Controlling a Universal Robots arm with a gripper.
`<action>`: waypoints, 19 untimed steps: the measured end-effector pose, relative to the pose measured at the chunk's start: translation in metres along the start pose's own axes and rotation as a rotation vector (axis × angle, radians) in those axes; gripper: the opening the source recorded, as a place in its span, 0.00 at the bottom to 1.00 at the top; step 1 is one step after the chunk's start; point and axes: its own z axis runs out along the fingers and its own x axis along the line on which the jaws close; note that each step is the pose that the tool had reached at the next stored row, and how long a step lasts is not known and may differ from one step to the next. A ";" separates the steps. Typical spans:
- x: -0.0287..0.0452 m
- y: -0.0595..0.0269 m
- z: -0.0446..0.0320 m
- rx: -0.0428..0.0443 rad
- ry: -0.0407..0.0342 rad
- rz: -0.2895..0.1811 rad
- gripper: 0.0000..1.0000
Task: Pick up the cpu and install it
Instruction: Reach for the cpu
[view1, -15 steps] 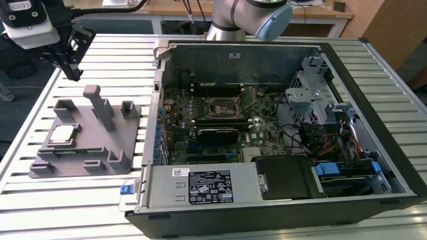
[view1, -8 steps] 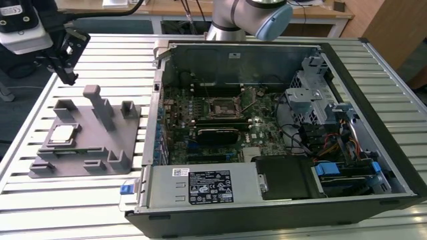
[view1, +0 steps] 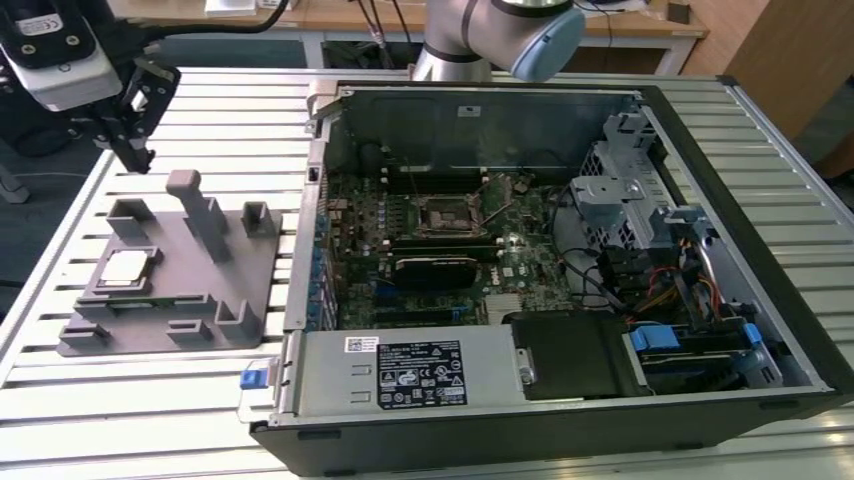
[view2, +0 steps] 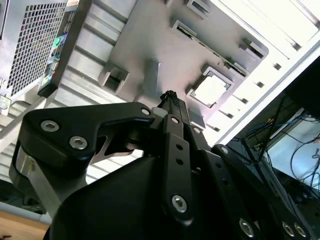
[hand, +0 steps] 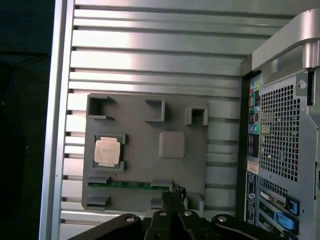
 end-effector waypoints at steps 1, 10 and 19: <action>0.0019 0.0001 0.0005 0.0000 0.0001 -0.004 0.11; 0.0249 0.0009 0.0056 0.0000 0.0010 -0.015 0.11; 0.0494 0.0017 0.0150 0.0000 0.0016 -0.016 0.11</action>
